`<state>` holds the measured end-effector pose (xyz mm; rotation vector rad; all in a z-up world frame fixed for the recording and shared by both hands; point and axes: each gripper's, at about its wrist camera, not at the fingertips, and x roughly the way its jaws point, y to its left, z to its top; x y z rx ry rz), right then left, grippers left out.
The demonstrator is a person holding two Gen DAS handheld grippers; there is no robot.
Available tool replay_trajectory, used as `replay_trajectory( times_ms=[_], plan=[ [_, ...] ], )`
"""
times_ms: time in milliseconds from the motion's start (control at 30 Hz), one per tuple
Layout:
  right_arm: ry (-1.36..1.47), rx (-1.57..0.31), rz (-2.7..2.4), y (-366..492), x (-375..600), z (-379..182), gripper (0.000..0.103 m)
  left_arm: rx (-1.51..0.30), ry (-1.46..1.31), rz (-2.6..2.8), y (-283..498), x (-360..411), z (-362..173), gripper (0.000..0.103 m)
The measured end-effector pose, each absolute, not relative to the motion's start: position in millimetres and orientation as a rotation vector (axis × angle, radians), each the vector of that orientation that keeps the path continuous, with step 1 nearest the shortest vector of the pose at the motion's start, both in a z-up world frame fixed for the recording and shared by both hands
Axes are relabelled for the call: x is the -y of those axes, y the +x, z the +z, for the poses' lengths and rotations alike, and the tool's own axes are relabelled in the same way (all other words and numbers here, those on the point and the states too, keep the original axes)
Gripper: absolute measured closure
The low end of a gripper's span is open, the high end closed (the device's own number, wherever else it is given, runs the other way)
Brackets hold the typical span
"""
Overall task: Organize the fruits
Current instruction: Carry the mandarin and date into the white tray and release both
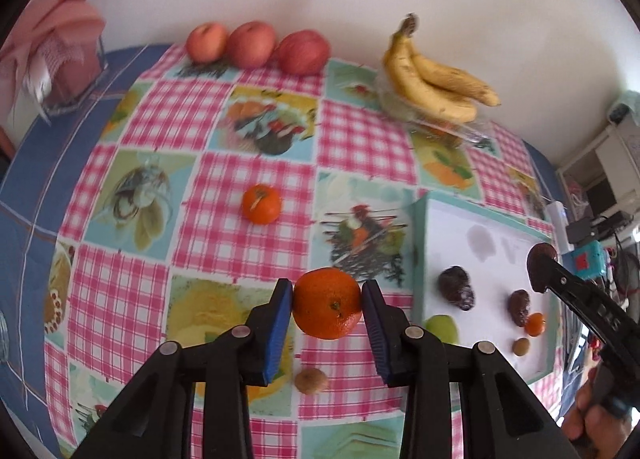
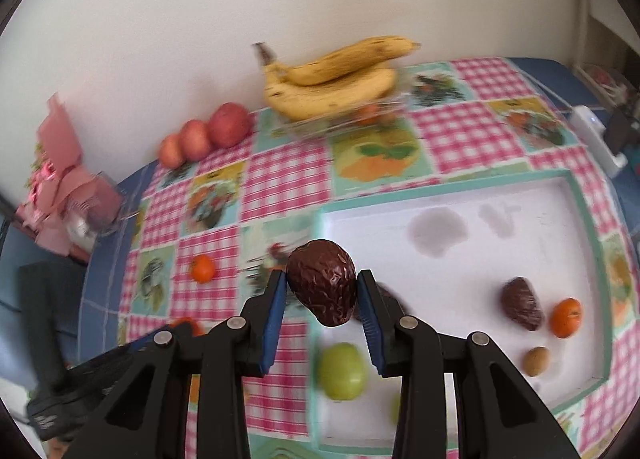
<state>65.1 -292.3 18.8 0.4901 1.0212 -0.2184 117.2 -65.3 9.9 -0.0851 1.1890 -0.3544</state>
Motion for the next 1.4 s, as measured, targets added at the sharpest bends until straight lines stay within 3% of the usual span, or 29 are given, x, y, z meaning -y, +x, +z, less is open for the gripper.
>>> replay_trajectory(
  times_ms=[400, 700, 900, 1400],
  plan=[
    [0.547, -0.959, -0.448, 17, 375, 30, 0.065, -1.113, -0.026, -0.524, 89, 127, 40, 0.065],
    [0.536, -0.926, -0.491, 6, 393, 40, 0.065, -1.146, 0.064, -0.658, 70, 198, 11, 0.065],
    [0.547, -0.959, -0.484, 12, 401, 15, 0.065, -1.212, 0.116, -0.672, 67, 227, -22, 0.065],
    [0.586, -1.057, -0.535, 14, 420, -41, 0.065, -1.261, 0.127, -0.643, 70, 233, -42, 0.065]
  ],
)
